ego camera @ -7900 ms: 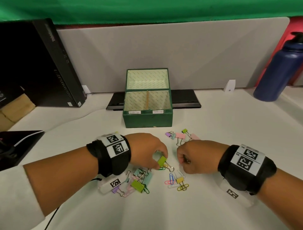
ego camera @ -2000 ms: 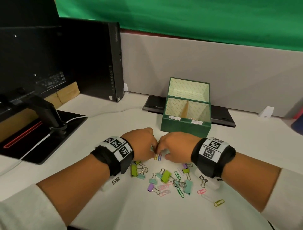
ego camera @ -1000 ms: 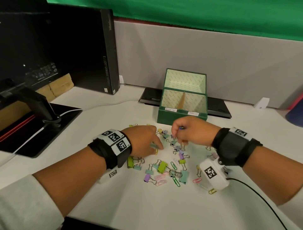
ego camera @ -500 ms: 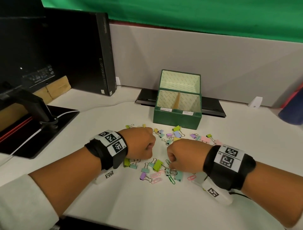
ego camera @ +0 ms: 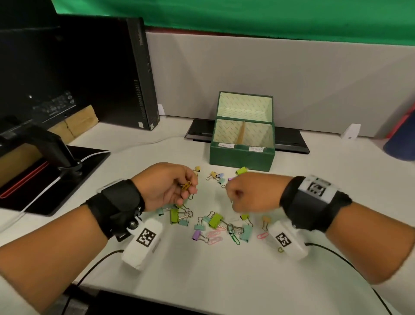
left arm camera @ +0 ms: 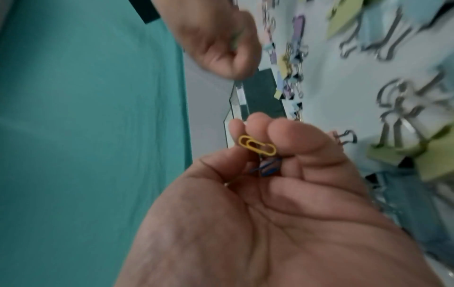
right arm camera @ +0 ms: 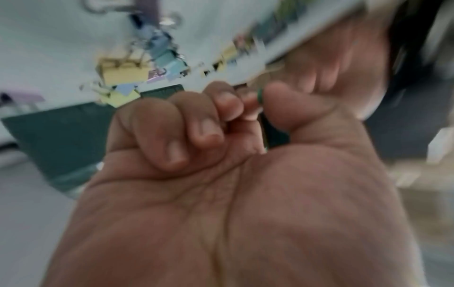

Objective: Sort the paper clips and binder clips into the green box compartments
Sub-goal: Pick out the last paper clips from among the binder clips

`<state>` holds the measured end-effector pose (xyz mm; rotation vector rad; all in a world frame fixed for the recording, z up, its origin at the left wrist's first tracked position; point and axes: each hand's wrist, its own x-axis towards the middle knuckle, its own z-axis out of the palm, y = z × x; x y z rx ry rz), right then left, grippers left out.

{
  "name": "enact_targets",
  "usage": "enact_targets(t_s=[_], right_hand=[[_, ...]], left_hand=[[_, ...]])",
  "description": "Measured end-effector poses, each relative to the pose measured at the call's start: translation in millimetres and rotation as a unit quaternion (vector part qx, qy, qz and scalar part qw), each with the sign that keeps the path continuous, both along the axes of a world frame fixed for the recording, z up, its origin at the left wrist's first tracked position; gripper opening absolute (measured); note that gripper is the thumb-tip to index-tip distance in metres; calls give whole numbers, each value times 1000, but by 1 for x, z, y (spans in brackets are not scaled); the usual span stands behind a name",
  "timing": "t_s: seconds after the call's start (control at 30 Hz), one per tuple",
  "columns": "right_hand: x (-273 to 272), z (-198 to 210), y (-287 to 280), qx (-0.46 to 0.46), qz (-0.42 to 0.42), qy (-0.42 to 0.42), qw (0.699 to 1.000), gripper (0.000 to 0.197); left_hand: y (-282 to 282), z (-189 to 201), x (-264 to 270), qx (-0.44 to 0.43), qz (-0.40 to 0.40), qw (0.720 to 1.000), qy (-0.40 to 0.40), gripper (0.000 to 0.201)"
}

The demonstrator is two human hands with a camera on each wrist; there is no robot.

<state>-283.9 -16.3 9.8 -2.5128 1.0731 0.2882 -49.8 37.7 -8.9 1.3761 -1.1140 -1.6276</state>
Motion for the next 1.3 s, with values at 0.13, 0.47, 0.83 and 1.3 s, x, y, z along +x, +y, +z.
enact_targets(t_s=[0.13,0.47,0.83,1.3], right_hand=[[-40,2,-18,459,-145,-475,737,16],[-74,15,22,93,-131,-200,966,9],[-72,-26,38,-51,21,48,997,15],[-46,40,-104,-27,-260,-278,924,14]], left_hand=[[23,8,-22,-93,-191,949,-234,17],[41,-18,-71,-302,-325,584,-680,26],[27,-1,-58,-255,-296,721,-572,16],[-94,50,-84,-176,-86,931,-309,17]])
